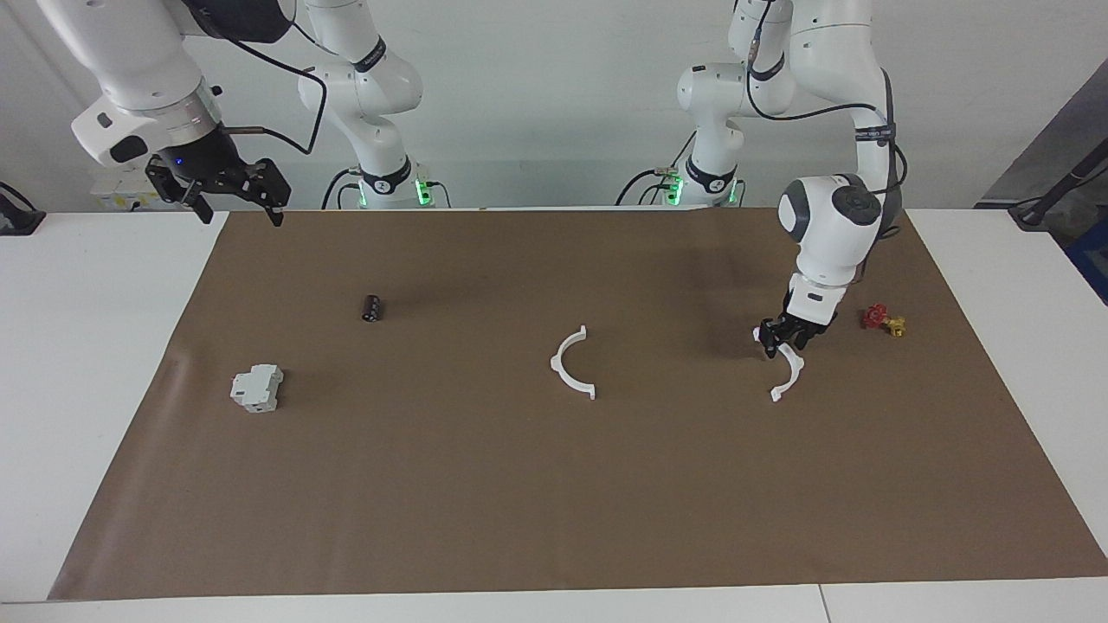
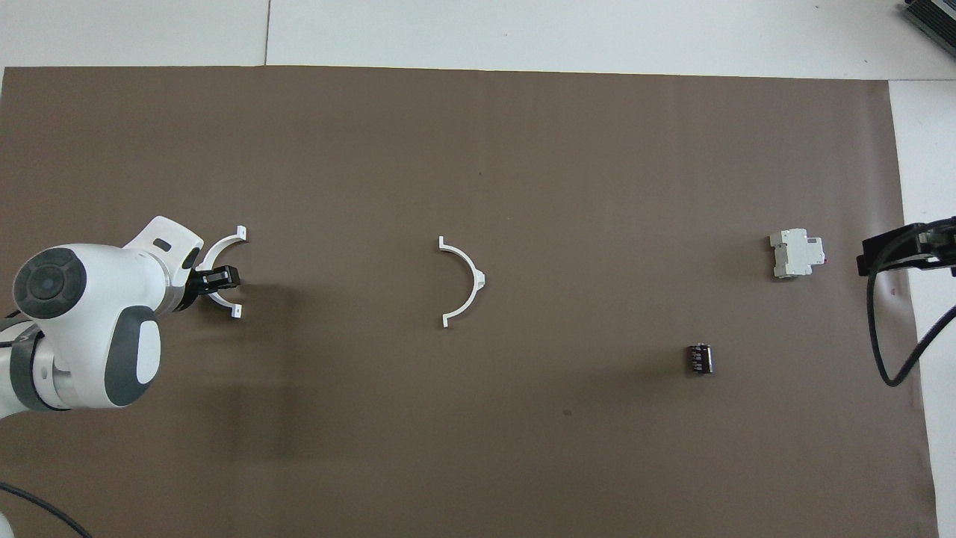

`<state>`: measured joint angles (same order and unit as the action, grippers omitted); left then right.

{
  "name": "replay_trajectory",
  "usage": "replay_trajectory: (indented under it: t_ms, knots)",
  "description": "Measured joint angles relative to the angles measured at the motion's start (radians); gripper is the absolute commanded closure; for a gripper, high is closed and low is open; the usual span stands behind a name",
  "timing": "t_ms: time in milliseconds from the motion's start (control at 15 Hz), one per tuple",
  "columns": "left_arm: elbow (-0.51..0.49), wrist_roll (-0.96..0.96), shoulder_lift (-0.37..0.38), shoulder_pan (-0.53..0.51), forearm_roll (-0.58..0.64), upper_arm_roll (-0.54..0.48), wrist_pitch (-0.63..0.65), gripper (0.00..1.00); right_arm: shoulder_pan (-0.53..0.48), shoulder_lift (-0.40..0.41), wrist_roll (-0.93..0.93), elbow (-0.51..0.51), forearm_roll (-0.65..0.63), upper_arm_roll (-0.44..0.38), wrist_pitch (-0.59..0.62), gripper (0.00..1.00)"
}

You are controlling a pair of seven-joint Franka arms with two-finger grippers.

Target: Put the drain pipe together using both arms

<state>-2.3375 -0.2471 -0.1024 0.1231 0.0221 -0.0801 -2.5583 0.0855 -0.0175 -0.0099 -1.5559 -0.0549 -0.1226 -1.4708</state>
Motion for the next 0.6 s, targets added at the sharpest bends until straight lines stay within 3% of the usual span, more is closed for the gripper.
replay_trajectory:
  t_ms: [67,333,600]
  knots:
    - [0.000,0.000,0.000,0.000,0.000,0.000,0.000,1.00,0.000,0.000,0.000,0.000,0.000,0.001,0.000,0.00]
    - [0.013,0.002,0.000,0.002,0.000,0.002,0.011,1.00,0.000,0.000,0.000,-0.001,0.001,0.003,-0.001,0.00]
    - [0.117,0.003,0.001,0.043,0.000,0.012,0.139,1.00,0.001,0.000,0.000,-0.001,0.001,0.007,0.001,0.00]
